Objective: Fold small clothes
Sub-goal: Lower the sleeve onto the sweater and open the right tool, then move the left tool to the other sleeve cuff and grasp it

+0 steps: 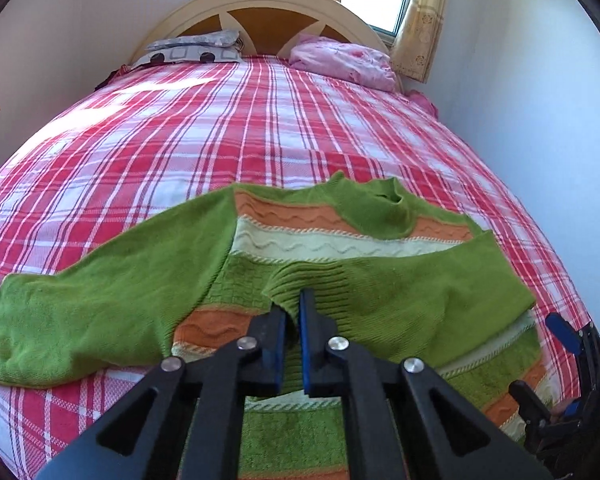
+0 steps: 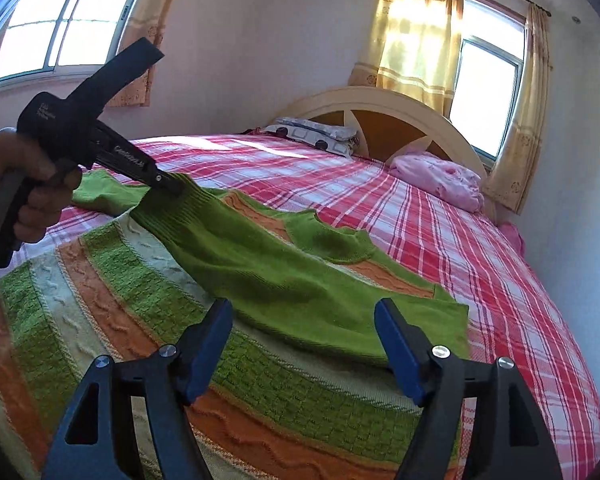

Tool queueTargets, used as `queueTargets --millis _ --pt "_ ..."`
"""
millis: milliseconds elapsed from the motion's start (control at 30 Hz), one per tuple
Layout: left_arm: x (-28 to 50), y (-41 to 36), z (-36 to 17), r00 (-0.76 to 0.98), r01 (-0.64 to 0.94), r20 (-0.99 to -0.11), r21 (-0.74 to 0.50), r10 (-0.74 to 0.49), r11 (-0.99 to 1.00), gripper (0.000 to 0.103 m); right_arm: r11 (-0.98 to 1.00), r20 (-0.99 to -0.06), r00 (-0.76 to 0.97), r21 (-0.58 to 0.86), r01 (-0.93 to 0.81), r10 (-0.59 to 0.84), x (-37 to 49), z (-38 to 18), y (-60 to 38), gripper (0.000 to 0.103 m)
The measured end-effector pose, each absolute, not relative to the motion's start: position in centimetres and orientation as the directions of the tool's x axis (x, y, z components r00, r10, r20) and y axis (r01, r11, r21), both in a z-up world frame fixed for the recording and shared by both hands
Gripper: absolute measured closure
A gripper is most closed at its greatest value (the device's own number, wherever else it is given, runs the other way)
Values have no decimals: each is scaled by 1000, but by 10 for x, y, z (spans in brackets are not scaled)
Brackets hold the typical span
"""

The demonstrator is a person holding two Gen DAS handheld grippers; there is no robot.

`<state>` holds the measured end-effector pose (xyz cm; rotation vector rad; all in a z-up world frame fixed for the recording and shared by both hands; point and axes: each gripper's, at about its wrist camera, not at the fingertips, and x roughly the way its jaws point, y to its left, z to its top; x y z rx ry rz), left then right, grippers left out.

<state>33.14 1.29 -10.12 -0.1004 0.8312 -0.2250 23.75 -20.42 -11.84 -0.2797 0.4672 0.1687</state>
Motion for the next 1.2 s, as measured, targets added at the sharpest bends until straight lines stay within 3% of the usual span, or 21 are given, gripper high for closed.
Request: queueTargets --millis 167,333,467,600,733,800,867,1000,1067,1200 --pt "341 23 -126 626 101 -746 -208 -225 973 97 996 -683 725 72 -53 88 286 -139 -274 29" --pt "342 32 -140 615 63 -762 -211 -204 975 96 963 -714 693 247 111 103 293 -151 -331 29" --pt "340 31 -150 615 62 -767 -185 -184 981 88 980 -728 685 156 127 27 286 -149 -320 29" --pt "330 28 -147 626 59 -770 -111 -124 992 67 978 -716 694 76 193 -81 265 -140 -319 29" --pt "315 37 -135 680 29 -733 -14 -30 999 58 992 -667 742 30 124 -73 264 -122 -310 29" --pt "311 39 -131 704 -18 -709 41 42 999 30 998 -655 755 5 55 -38 277 -114 -300 29" --pt "311 38 -131 715 -26 -695 74 70 997 27 999 -634 773 -40 7 -31 292 -108 -289 29" --pt "322 33 -148 670 -39 -727 168 150 985 27 993 -723 687 -115 -16 -73 328 -126 -278 29" --pt "324 36 -153 653 -30 -745 158 139 987 27 992 -770 632 -125 -18 -86 331 -144 -278 29" --pt "320 51 -148 665 -47 -739 95 102 994 27 988 -766 635 -154 -34 -97 319 -144 -266 29"
